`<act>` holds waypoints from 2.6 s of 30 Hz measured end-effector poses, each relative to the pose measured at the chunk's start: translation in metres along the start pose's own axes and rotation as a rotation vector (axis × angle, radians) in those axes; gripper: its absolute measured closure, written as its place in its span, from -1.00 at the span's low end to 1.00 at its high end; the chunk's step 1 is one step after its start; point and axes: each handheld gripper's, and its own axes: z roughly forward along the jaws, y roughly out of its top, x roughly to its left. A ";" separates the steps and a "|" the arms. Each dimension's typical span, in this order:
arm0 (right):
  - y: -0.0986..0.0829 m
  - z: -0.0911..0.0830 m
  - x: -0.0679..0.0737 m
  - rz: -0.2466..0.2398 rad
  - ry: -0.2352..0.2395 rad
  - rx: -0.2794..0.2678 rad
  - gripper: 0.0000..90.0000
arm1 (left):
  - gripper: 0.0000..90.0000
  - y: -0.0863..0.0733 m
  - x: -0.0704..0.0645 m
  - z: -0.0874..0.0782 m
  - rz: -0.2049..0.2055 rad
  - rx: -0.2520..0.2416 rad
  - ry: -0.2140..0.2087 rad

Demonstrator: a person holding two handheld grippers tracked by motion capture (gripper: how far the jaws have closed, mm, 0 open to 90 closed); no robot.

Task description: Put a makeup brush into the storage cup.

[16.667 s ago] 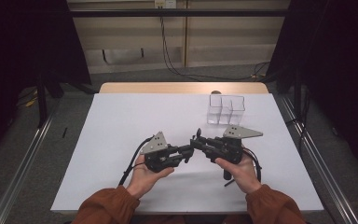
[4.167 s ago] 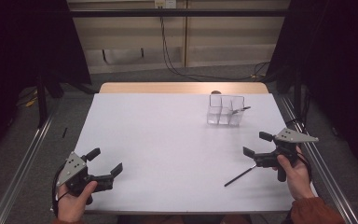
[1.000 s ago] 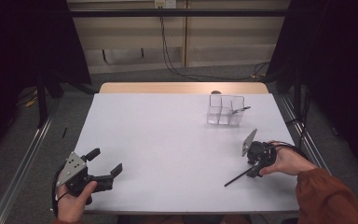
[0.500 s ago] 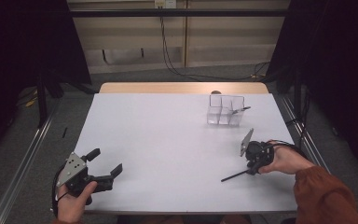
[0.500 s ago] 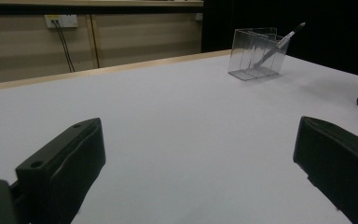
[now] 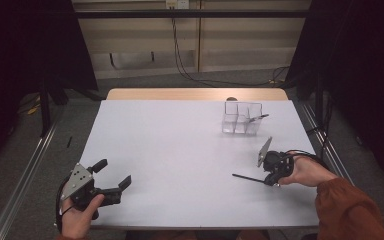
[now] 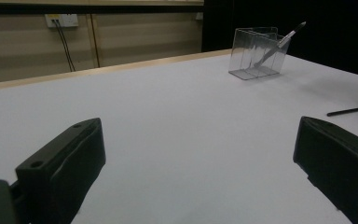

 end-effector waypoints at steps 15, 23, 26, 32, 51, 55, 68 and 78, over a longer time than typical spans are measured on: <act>-0.004 -0.001 0.002 0.016 -0.013 -0.031 0.93 | -0.95 0.000 0.001 0.001 0.004 0.002 0.000; -0.006 -0.003 0.002 0.017 -0.006 -0.053 0.93 | -0.95 0.000 0.001 0.001 0.005 0.002 -0.001; -0.007 -0.006 0.002 0.026 -0.015 -0.068 0.93 | -0.95 0.000 0.001 0.001 0.006 0.003 -0.001; -0.011 -0.014 0.000 0.050 -0.047 -0.150 0.93 | -0.95 0.000 0.001 0.001 0.007 0.002 0.000; -0.026 -0.023 0.006 0.131 -0.088 -0.457 0.93 | -0.95 0.000 0.001 0.001 0.005 0.001 -0.001; -0.027 -0.020 0.008 0.149 -0.095 -0.506 0.93 | -0.95 0.000 0.001 0.001 0.005 0.001 -0.002; -0.028 -0.015 0.011 0.230 -0.143 -0.685 0.93 | -0.95 0.001 0.001 0.001 0.005 0.000 -0.001; -0.032 -0.020 0.014 0.283 -0.211 -0.831 0.93 | -0.95 0.001 0.001 0.000 0.012 0.003 -0.001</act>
